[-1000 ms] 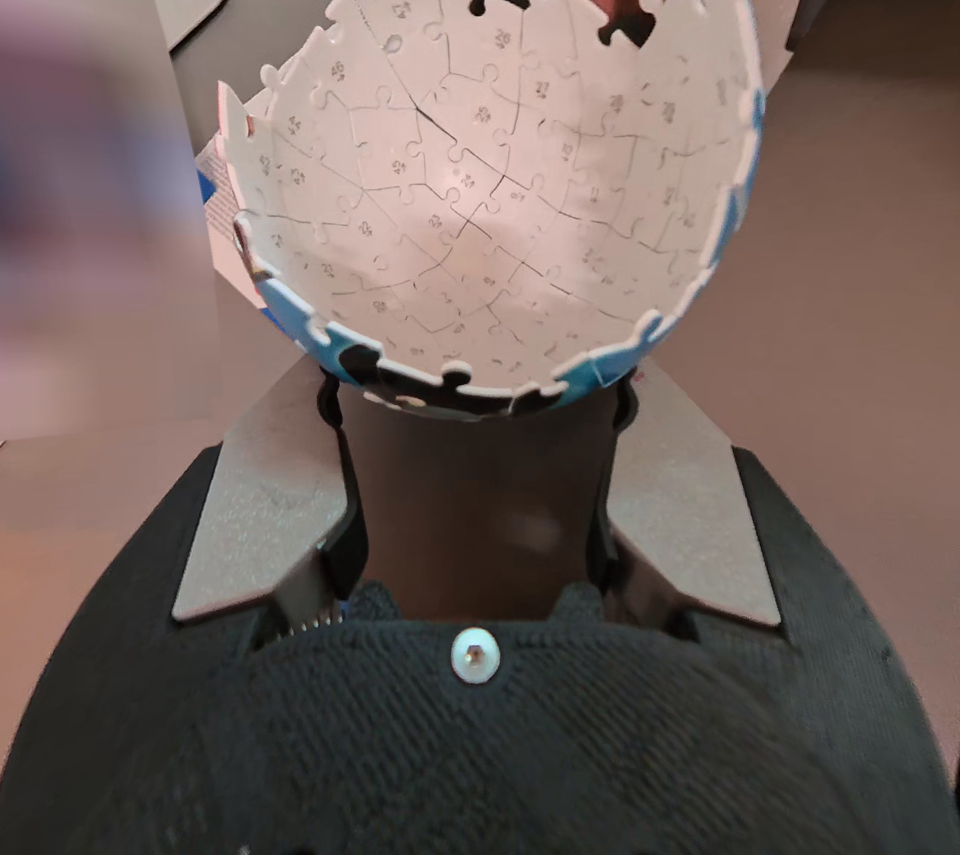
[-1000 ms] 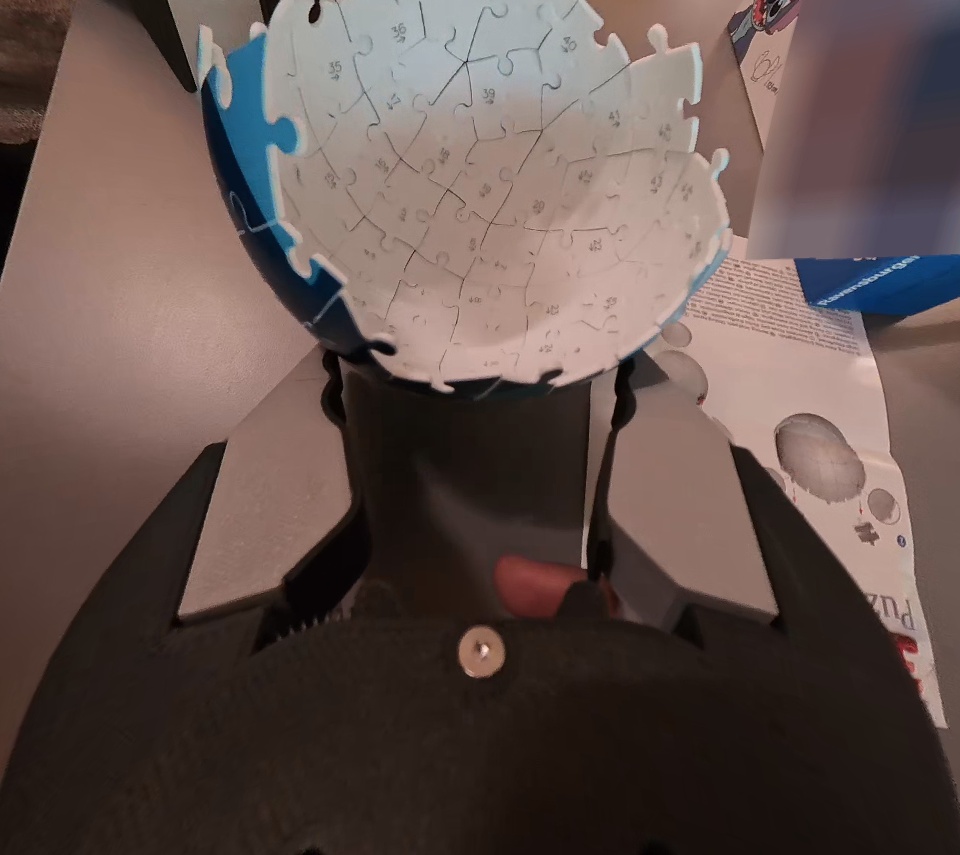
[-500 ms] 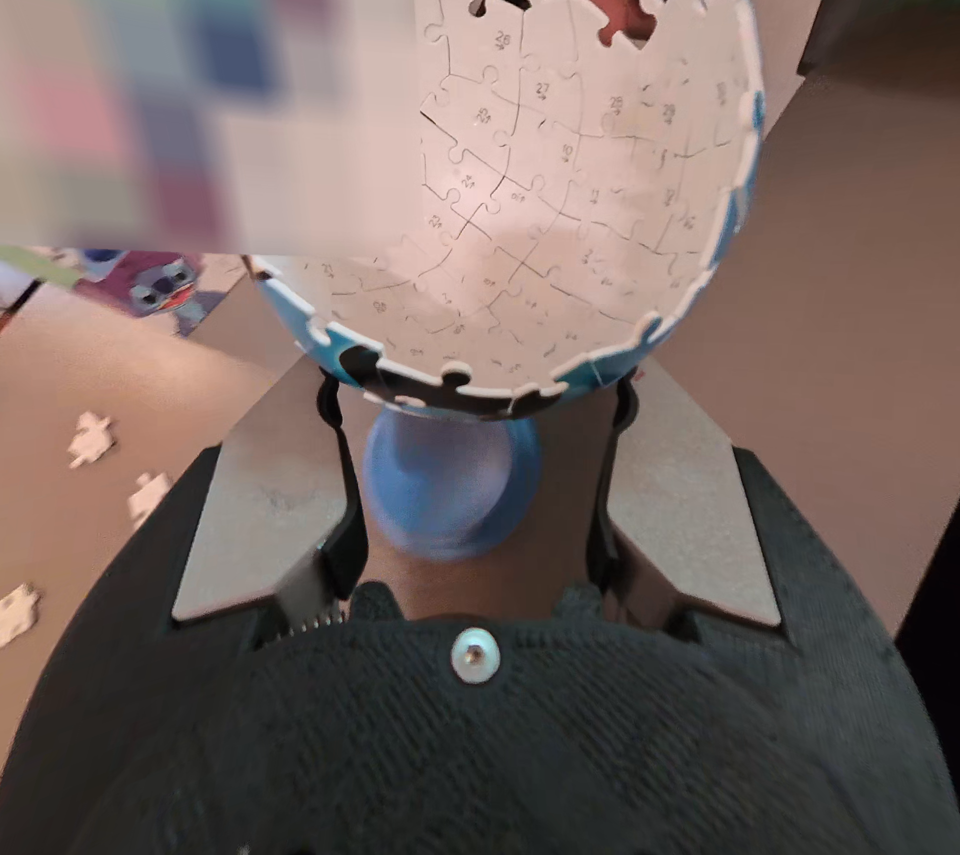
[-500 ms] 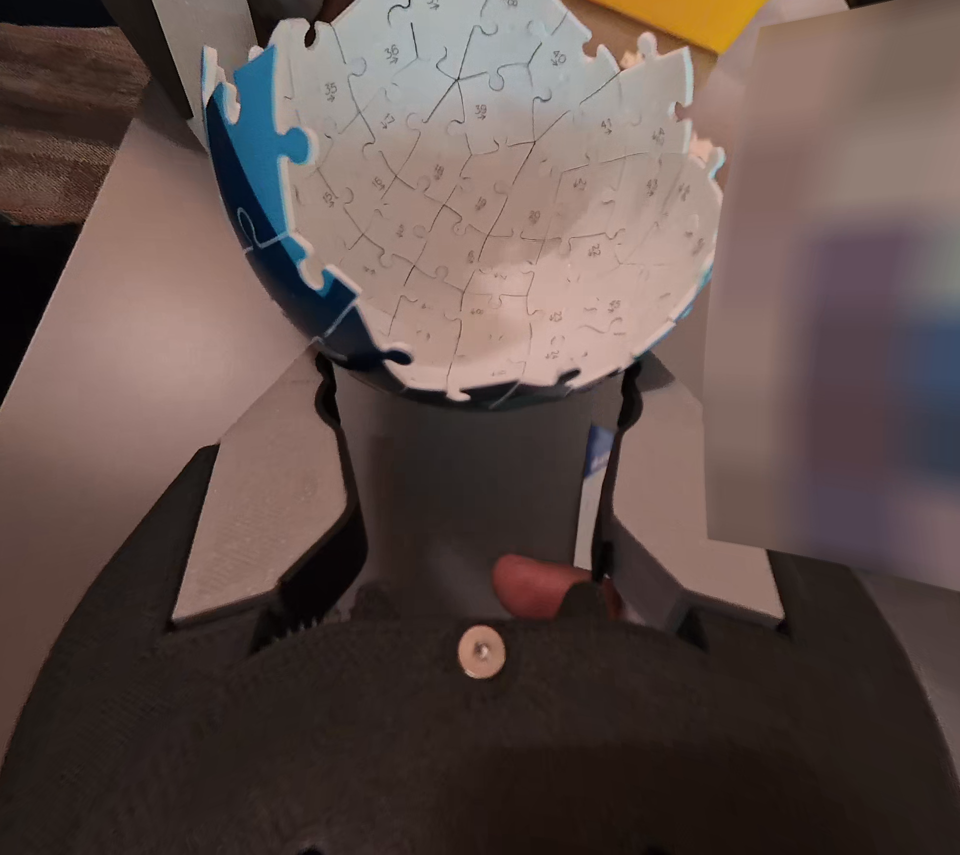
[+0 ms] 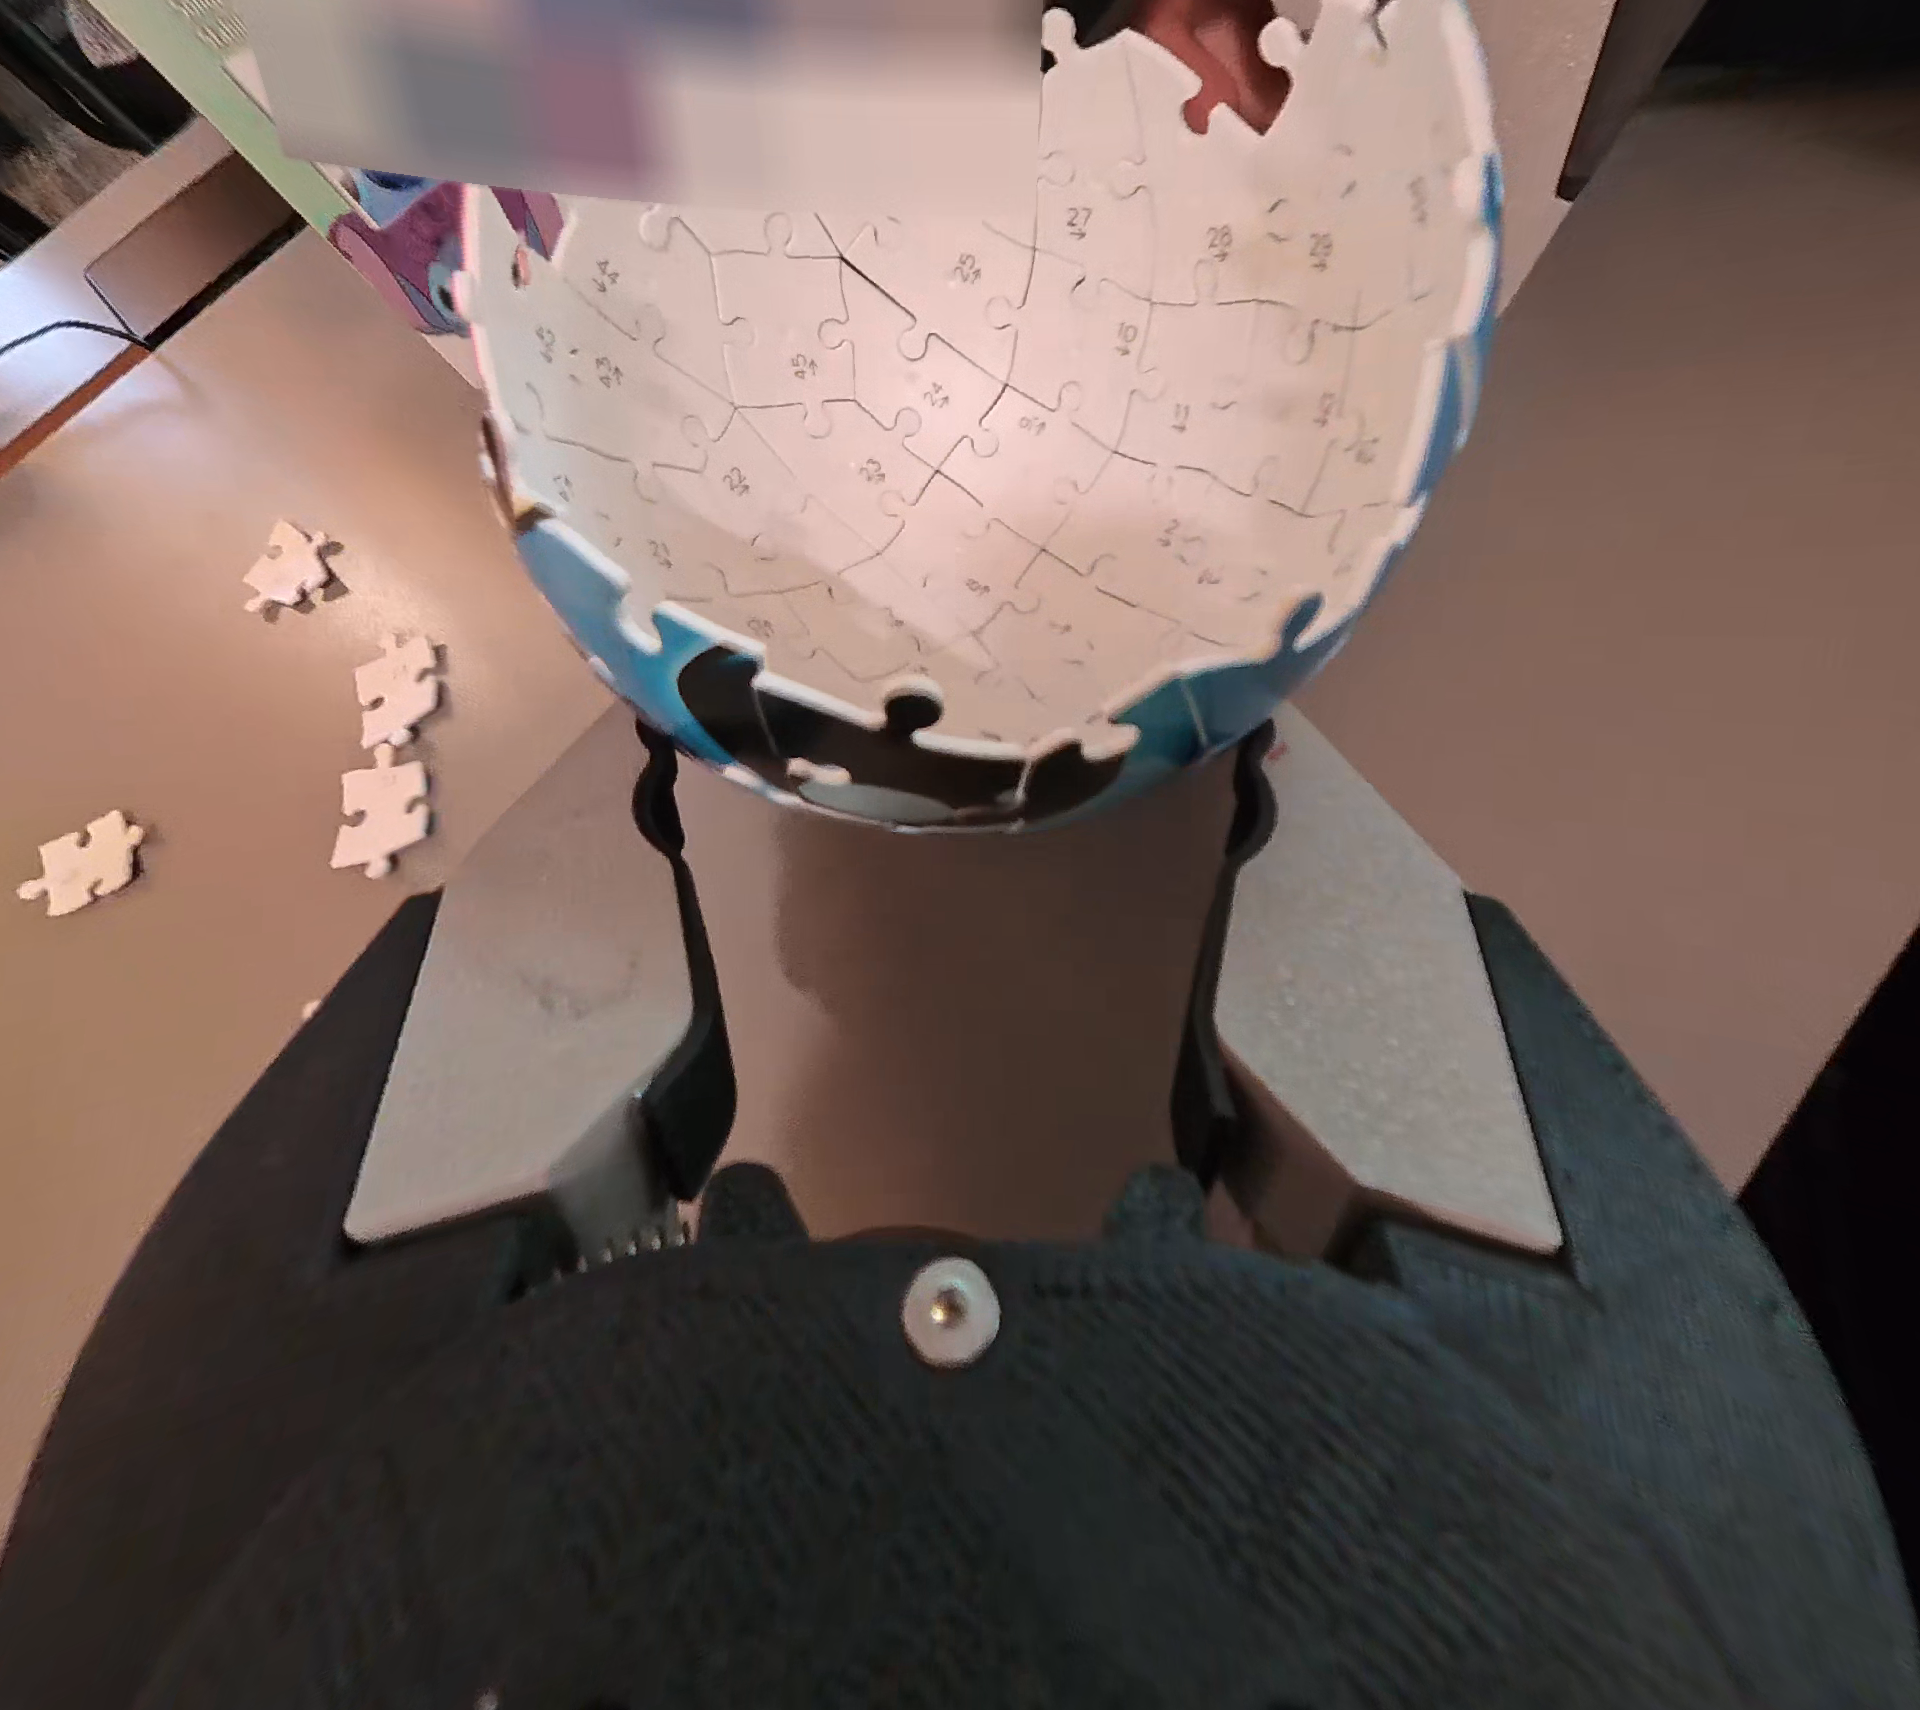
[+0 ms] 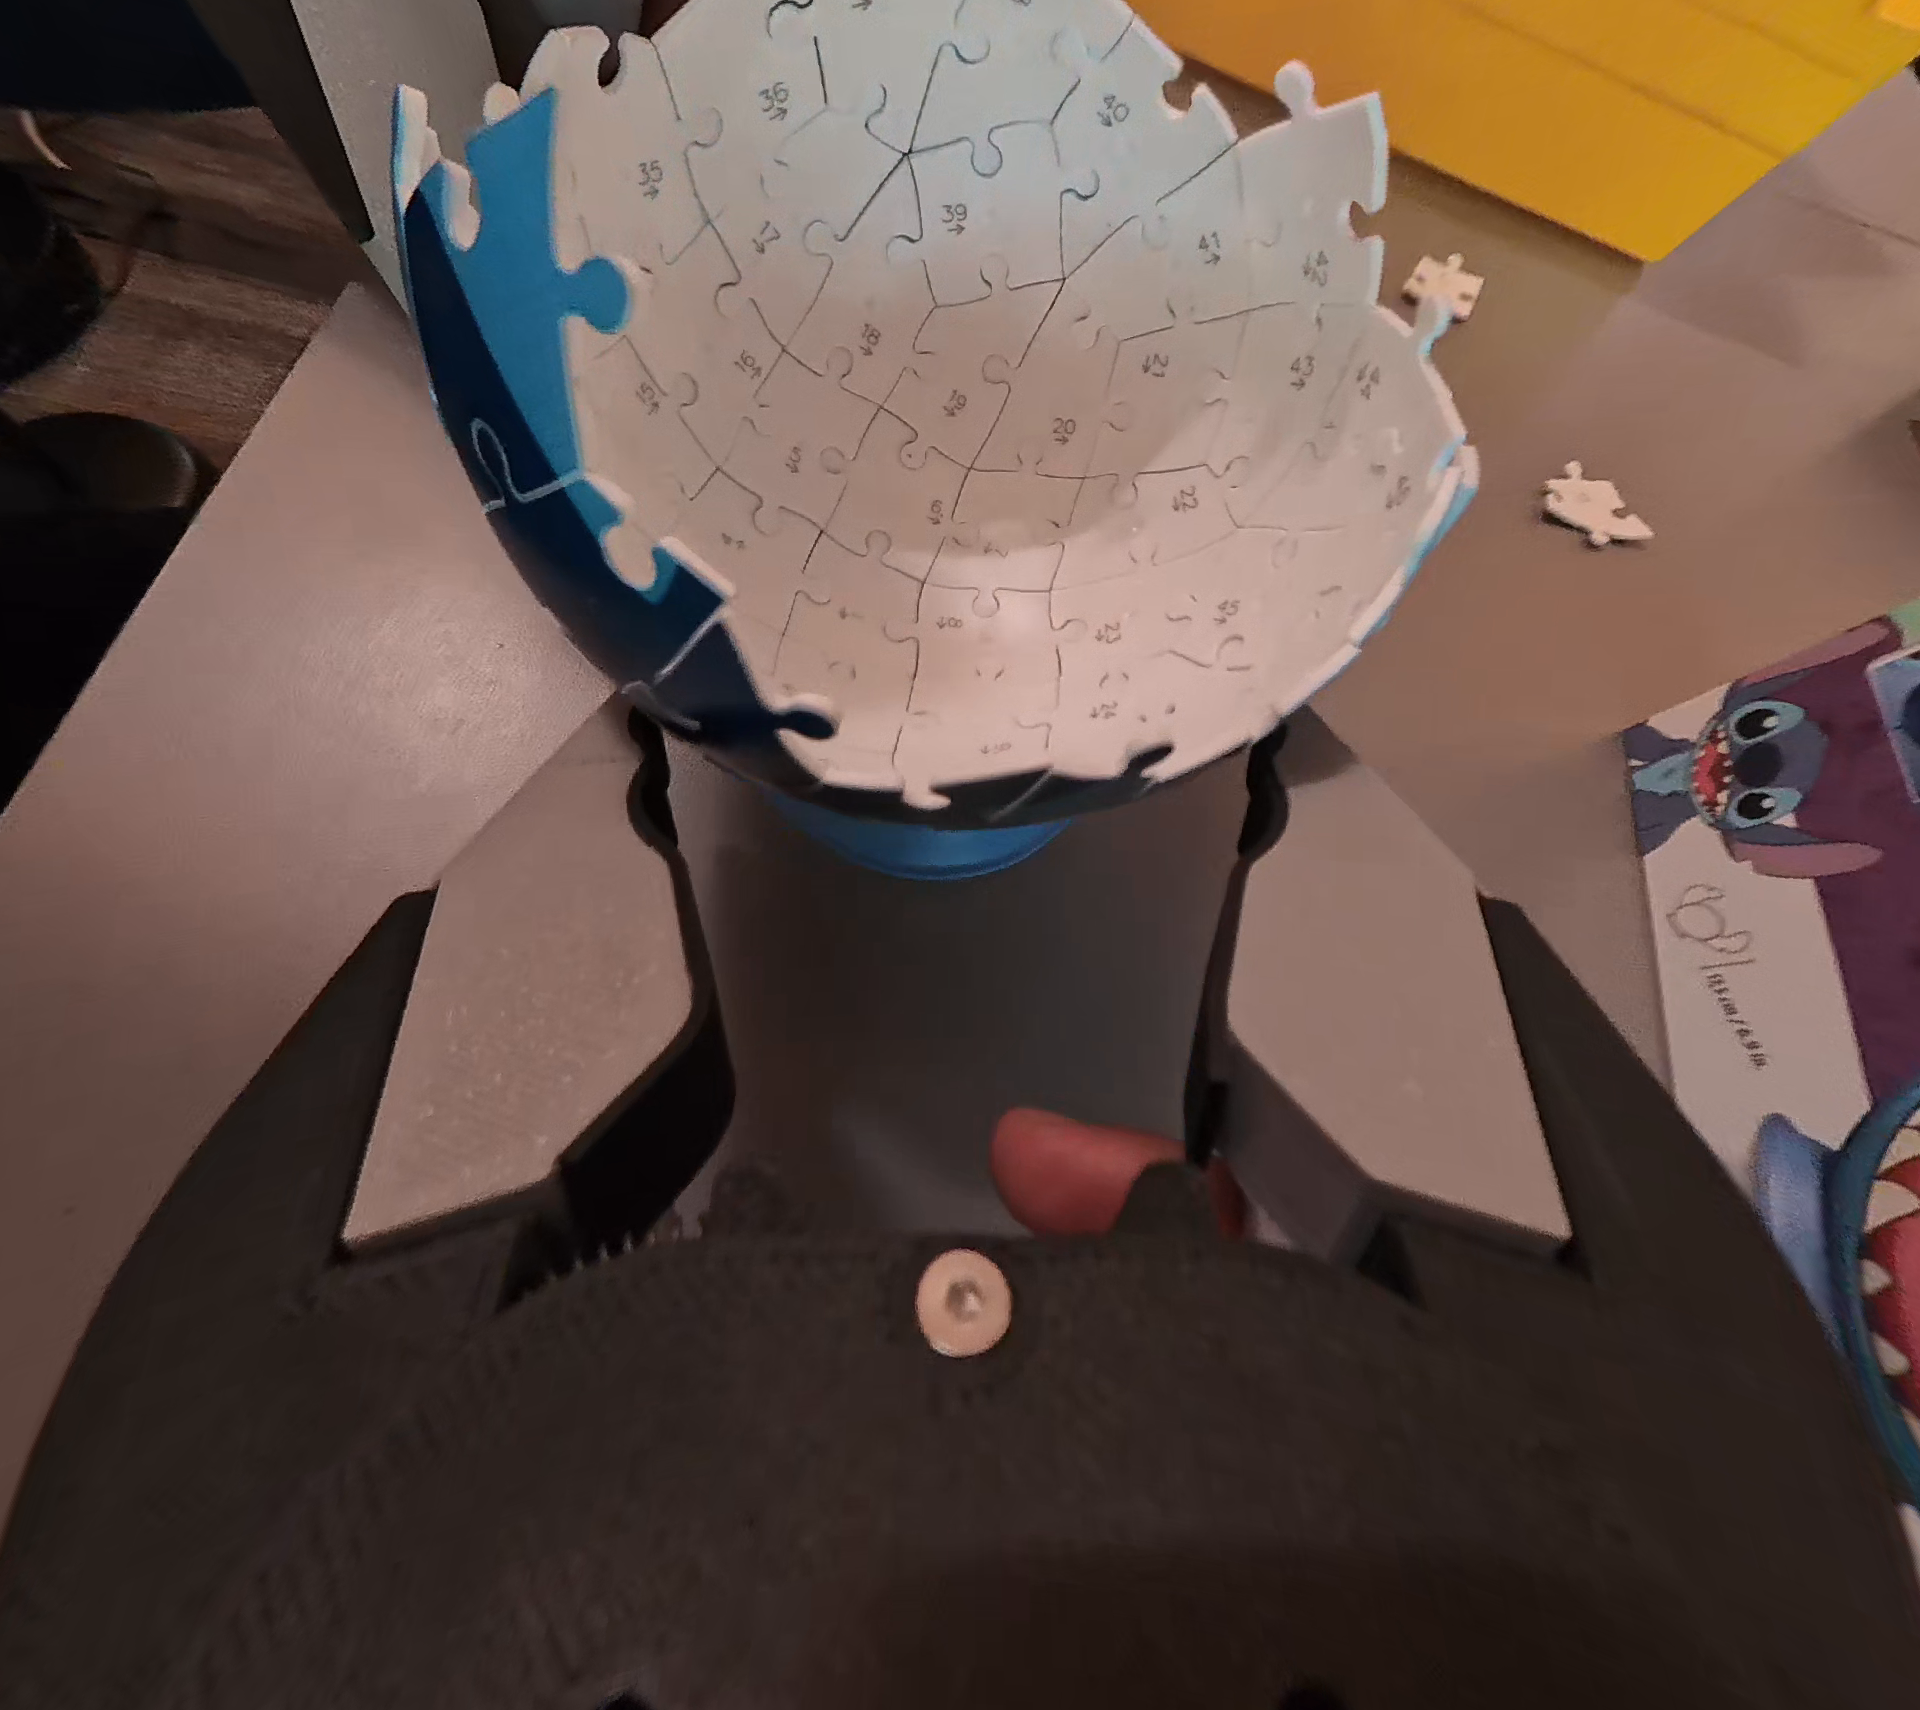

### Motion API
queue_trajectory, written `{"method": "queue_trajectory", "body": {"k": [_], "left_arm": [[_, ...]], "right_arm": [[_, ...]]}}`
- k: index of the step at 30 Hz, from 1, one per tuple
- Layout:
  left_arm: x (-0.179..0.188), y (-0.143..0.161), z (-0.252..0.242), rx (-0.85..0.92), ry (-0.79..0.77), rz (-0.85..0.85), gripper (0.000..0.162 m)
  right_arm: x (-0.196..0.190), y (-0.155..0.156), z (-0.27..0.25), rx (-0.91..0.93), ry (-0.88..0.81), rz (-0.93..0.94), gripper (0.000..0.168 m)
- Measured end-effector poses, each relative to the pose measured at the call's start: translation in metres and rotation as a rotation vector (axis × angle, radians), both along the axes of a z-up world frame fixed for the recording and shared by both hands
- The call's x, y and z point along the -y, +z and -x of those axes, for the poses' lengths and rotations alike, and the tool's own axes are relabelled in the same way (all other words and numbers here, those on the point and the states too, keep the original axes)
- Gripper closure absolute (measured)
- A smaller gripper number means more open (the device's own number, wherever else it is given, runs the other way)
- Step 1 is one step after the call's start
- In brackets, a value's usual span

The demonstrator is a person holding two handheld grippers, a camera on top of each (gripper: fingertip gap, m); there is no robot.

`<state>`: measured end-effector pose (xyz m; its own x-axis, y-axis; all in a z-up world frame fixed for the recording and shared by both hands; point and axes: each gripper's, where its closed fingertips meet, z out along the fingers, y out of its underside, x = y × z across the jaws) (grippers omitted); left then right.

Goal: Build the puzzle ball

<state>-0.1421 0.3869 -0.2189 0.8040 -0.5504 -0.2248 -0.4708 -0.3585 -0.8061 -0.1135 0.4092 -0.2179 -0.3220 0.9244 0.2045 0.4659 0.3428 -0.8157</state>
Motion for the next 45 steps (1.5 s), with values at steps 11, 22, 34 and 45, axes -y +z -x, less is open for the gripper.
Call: {"method": "queue_trajectory", "body": {"k": [11, 22, 34, 45], "left_arm": [[0.000, -0.013, -0.005, 0.033, 0.002, 0.026, 0.051], [0.002, 0.000, -0.008, 0.129, -0.017, -0.048, 0.052], [0.014, 0.009, -0.012, 0.080, -0.043, -0.158, 0.047], [0.015, 0.015, -0.006, 0.163, -0.022, -0.151, 0.052]], "right_arm": [[-0.001, -0.026, -0.007, 0.071, 0.001, -0.016, 0.058], [-0.010, -0.017, -0.020, 0.032, -0.034, 0.039, 0.062], [-0.042, 0.027, -0.049, -0.079, -0.155, 0.193, 0.082], [-0.047, 0.050, 0.006, 0.373, -0.274, 0.251, 0.135]]}}
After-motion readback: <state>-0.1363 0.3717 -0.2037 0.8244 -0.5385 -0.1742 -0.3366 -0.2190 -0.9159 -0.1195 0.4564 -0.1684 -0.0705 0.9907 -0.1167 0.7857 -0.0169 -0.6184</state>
